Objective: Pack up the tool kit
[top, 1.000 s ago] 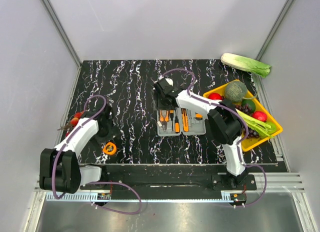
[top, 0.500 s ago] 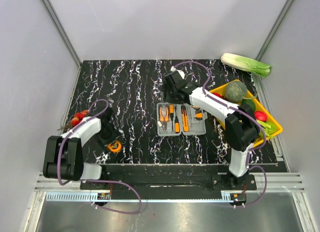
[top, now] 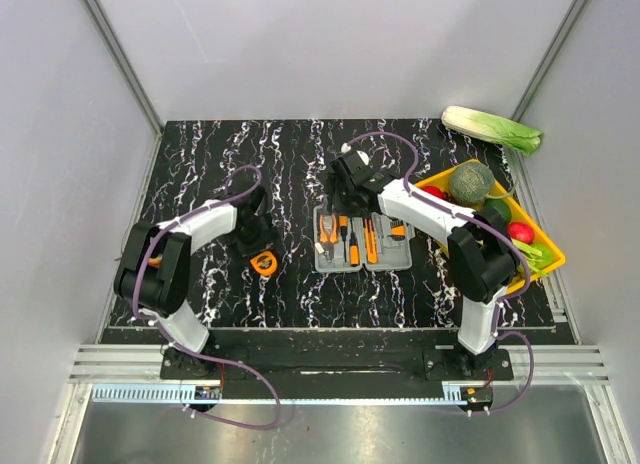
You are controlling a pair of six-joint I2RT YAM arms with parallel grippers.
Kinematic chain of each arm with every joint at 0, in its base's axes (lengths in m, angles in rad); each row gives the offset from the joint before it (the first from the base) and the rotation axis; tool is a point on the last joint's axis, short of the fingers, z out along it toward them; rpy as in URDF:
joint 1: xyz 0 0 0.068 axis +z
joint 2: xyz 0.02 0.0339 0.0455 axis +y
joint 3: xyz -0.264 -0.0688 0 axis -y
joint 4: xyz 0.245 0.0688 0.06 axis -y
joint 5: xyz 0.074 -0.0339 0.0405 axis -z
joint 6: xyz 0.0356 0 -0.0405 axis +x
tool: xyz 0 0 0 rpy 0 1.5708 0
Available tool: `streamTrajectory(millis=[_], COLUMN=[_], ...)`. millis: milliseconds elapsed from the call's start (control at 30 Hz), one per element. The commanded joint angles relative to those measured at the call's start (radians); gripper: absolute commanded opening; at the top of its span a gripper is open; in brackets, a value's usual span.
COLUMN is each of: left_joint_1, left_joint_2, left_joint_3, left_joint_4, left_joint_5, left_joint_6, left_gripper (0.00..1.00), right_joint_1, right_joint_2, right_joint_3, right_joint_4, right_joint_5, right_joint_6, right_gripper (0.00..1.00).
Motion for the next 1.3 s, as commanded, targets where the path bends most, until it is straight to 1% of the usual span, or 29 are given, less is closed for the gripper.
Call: streamTrajectory(millis=[0,33,100,200,333,433,467,500,567,667,800,967,1267], left_joint_1=[0.004,0.004,0.013,0.065,0.226,0.317,0.318,0.355,0.375,0.401,0.435,0.467,0.489], left_joint_2=[-0.001,-0.01,-0.037,-0.099,-0.248,-0.358,-0.389,-0.423,-0.475,-0.53,-0.544,-0.52,-0.505], left_joint_3=[0.068,0.079,0.089,0.08,0.051,0.049,0.048,0.046,0.036,0.005,-0.023,-0.044,-0.041], left_joint_4=[0.062,0.056,0.041,0.025,-0.001,-0.024,-0.027,-0.032,-0.036,-0.036,-0.032,-0.016,-0.005], left_joint_5=[-0.016,-0.027,-0.041,-0.085,-0.13,-0.165,-0.17,-0.171,-0.17,-0.159,-0.124,-0.063,-0.05], left_joint_6=[0.007,0.009,0.016,0.022,0.033,0.053,0.062,0.07,0.081,0.091,0.114,0.122,0.136], left_gripper=[0.97,0.99,0.99,0.99,0.99,0.99,0.99,0.99,0.99,0.99,0.99,0.99,0.99], right_joint_1=[0.012,0.023,0.05,0.101,0.196,0.274,0.303,0.332,0.379,0.409,0.422,0.422,0.422], right_joint_2=[-0.061,-0.064,-0.062,-0.049,0.008,0.088,0.123,0.158,0.221,0.304,0.373,0.431,0.511], right_joint_3=[-0.002,0.002,0.011,0.034,0.08,0.158,0.195,0.235,0.304,0.382,0.438,0.479,0.57], right_joint_4=[0.035,0.037,0.035,0.032,0.04,0.009,-0.01,-0.03,-0.066,-0.107,-0.136,-0.15,-0.15], right_joint_5=[-0.069,-0.067,-0.063,-0.06,-0.069,-0.084,-0.077,-0.06,-0.041,-0.021,0.028,0.068,0.048], right_joint_6=[-0.061,-0.072,-0.093,-0.118,-0.168,-0.216,-0.228,-0.239,-0.25,-0.239,-0.231,-0.27,-0.282], right_gripper=[0.79,0.83,0.88,0.91,0.92,0.92,0.92,0.92,0.92,0.92,0.91,0.91,0.91])
